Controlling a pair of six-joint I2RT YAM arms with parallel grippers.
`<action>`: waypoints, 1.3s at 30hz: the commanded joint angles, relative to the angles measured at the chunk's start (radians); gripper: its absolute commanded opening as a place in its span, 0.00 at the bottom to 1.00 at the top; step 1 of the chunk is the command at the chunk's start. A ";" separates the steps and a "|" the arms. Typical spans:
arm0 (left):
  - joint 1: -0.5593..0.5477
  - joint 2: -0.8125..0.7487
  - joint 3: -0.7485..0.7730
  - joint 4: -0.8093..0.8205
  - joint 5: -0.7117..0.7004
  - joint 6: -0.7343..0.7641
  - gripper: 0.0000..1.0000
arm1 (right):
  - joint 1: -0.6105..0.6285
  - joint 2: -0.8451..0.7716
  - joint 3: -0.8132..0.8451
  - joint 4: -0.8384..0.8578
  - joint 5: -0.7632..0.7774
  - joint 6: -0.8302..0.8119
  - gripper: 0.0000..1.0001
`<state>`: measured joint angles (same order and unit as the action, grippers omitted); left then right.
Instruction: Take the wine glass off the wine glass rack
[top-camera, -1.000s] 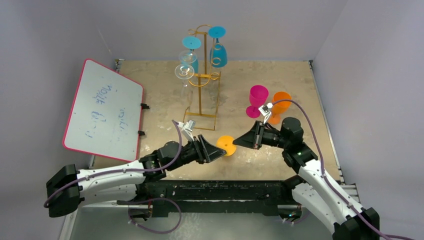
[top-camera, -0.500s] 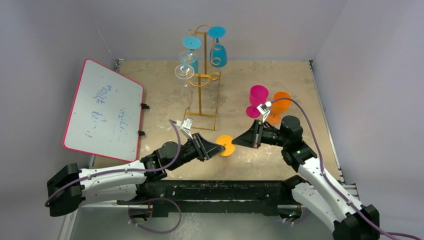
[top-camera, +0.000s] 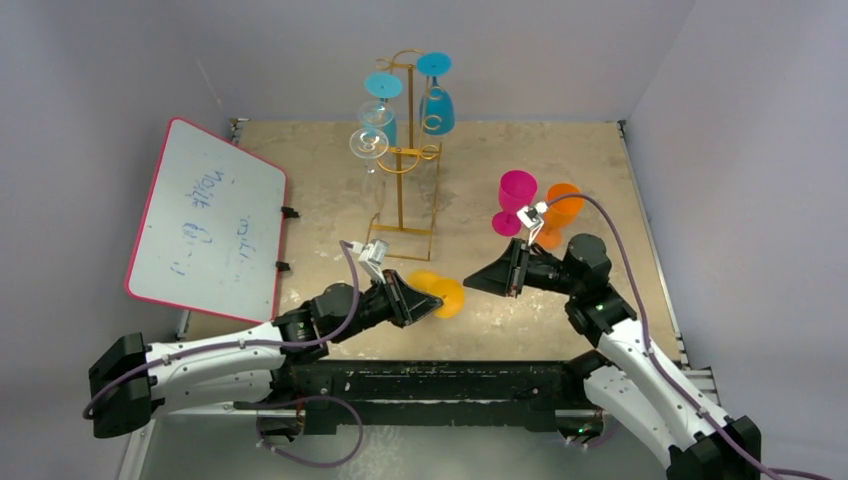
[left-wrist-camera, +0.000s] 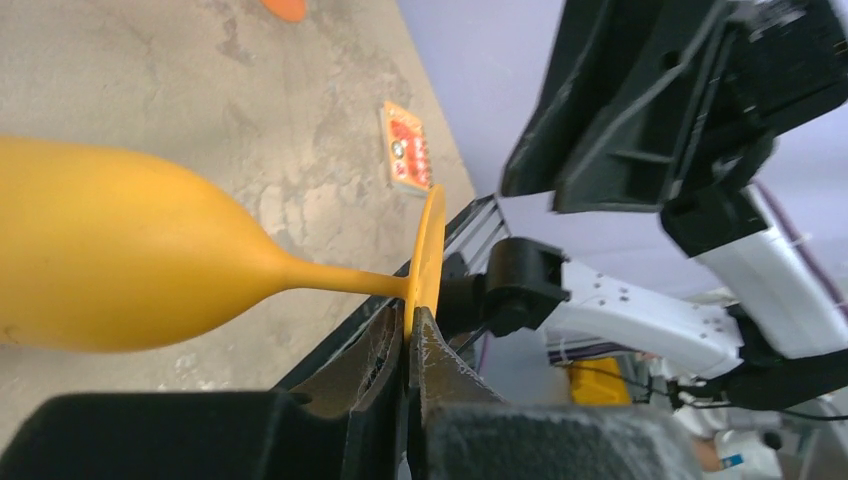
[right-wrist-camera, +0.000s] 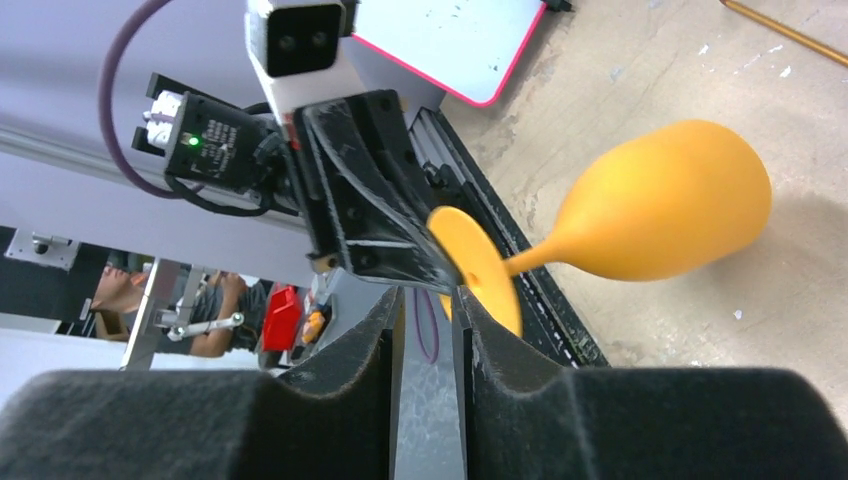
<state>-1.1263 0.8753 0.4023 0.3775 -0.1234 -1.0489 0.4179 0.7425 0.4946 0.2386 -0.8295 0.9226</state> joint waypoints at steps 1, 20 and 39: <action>0.002 0.024 0.065 -0.021 0.078 0.113 0.00 | -0.001 -0.045 0.014 0.003 -0.013 -0.025 0.29; 0.002 -0.242 0.034 -0.184 0.360 0.582 0.00 | -0.002 0.002 0.171 -0.341 0.266 -0.159 0.61; 0.002 -0.260 0.198 -0.623 0.396 1.288 0.00 | -0.007 0.097 0.347 -0.257 0.305 -0.448 0.89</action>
<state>-1.1259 0.6289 0.5442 -0.1879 0.2554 0.0658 0.4179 0.7288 0.6910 0.0059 -0.4889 0.6014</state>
